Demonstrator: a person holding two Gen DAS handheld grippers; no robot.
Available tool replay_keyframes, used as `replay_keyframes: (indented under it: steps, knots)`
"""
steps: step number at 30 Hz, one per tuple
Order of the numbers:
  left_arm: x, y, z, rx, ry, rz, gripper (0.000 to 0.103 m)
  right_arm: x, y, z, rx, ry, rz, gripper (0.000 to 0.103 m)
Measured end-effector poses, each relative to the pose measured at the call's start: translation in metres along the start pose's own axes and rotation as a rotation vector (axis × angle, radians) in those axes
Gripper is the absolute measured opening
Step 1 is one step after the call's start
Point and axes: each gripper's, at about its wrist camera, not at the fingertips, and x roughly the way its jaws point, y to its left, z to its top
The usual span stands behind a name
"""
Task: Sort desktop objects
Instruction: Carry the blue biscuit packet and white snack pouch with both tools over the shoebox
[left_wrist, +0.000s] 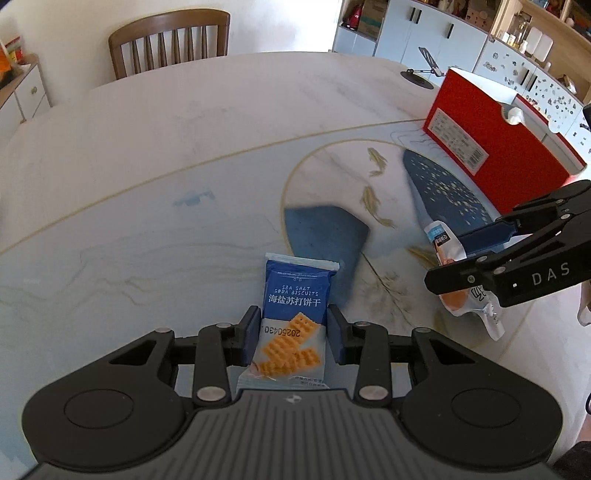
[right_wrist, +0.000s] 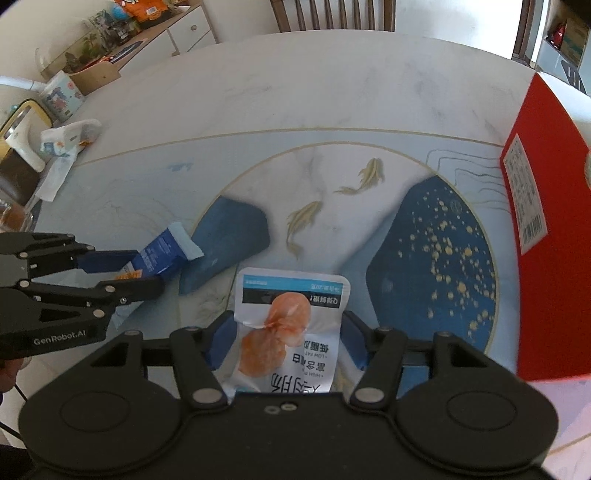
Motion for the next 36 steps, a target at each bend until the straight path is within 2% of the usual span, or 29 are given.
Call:
replay_keyframes:
  steps: [16, 27, 36]
  knots:
    - [-0.031, -0.031, -0.023, -0.026, -0.015, -0.024, 0.036, -0.032, -0.003, -0.036, -0.004, -0.018, 0.047, 0.055]
    - [-0.042, -0.059, -0.029, -0.003, -0.016, -0.059, 0.036, -0.06, -0.017, -0.056, 0.016, -0.045, 0.057, 0.055]
    - [-0.056, -0.085, -0.023, 0.036, -0.033, -0.098, 0.036, -0.097, -0.029, -0.069, 0.033, -0.103, 0.053, 0.055]
